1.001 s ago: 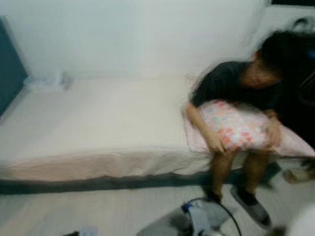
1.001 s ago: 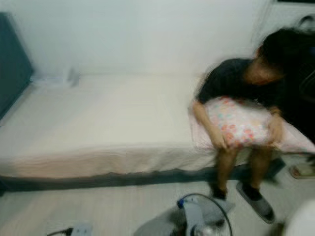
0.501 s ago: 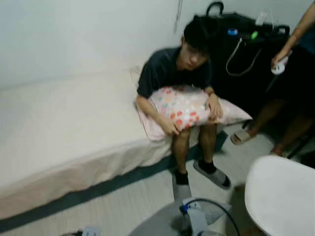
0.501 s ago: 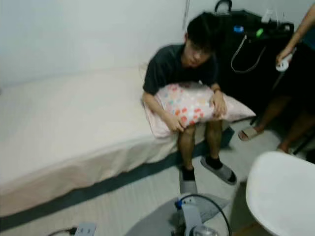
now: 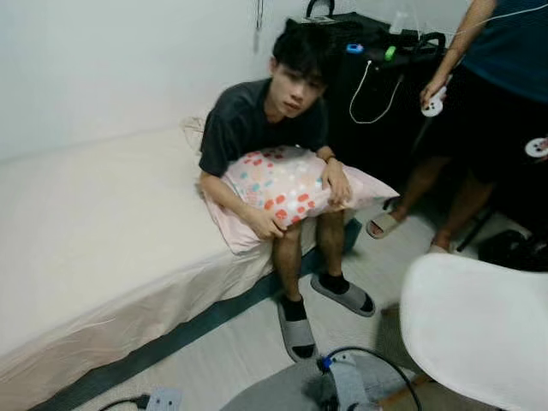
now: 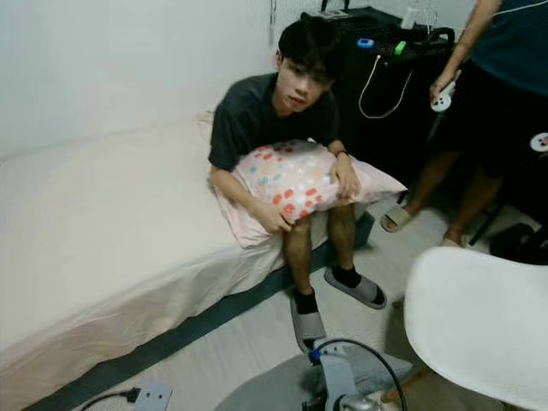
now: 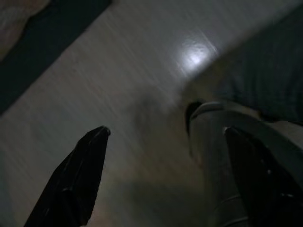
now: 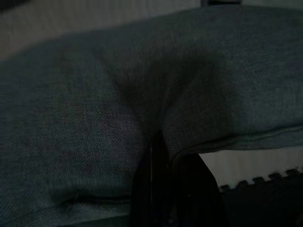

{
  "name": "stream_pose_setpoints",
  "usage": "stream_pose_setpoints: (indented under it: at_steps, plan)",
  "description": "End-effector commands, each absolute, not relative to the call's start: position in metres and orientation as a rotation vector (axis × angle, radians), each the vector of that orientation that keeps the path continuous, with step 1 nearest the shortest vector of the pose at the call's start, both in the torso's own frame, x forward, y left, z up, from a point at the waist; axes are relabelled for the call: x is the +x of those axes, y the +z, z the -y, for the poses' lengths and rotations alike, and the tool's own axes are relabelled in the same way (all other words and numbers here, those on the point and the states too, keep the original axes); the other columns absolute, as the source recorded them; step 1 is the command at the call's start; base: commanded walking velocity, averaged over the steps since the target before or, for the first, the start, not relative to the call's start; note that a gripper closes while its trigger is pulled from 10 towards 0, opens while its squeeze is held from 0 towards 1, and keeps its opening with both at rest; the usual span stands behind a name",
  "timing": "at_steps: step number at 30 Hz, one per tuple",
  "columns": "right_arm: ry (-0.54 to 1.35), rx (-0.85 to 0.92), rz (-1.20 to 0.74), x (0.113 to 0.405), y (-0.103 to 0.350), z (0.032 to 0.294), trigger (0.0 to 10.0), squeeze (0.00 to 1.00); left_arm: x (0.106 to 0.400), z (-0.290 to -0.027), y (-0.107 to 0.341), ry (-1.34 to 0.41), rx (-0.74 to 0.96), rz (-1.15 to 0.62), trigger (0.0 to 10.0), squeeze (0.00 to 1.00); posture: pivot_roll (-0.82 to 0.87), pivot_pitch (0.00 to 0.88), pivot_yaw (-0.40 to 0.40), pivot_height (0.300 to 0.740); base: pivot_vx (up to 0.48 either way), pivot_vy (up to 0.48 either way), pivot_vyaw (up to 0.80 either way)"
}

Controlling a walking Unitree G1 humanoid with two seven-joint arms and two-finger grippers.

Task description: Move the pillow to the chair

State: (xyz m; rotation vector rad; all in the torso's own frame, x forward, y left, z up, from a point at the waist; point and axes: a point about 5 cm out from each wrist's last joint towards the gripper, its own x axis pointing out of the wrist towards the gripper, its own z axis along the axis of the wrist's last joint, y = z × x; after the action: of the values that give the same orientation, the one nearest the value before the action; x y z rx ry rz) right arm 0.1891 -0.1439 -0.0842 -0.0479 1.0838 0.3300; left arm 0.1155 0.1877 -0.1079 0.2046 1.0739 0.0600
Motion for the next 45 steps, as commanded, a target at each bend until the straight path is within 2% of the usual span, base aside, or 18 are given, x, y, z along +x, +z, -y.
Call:
stream_pose_setpoints:
  at_steps: [1,35,41,45]
  plan:
    - [0.321,-0.063,-1.106,0.184,-0.087,0.15,10.0,0.0,0.102,-0.183,-0.113,0.037,0.204,-1.131,10.0,0.0,0.05,0.048,-0.054,0.738,0.0,0.0,-0.67]
    - [0.371,-0.067,-1.085,0.188,-0.084,0.145,10.0,0.0,0.11,-0.177,-0.111,0.016,0.145,-1.1,10.0,0.0,0.05,0.037,-0.068,0.738,0.0,0.0,-0.67]
    - [0.394,-0.001,-1.045,0.195,-0.08,0.139,10.0,0.0,0.111,-0.177,-0.111,0.021,0.131,-1.094,10.0,0.0,0.06,0.029,-0.075,0.738,0.0,0.0,-0.67]
    - [0.486,0.154,-0.954,0.213,-0.067,0.119,10.0,0.0,0.113,-0.177,-0.11,0.029,0.118,-1.086,10.0,0.0,0.06,0.026,-0.077,0.738,0.0,0.0,-0.67]
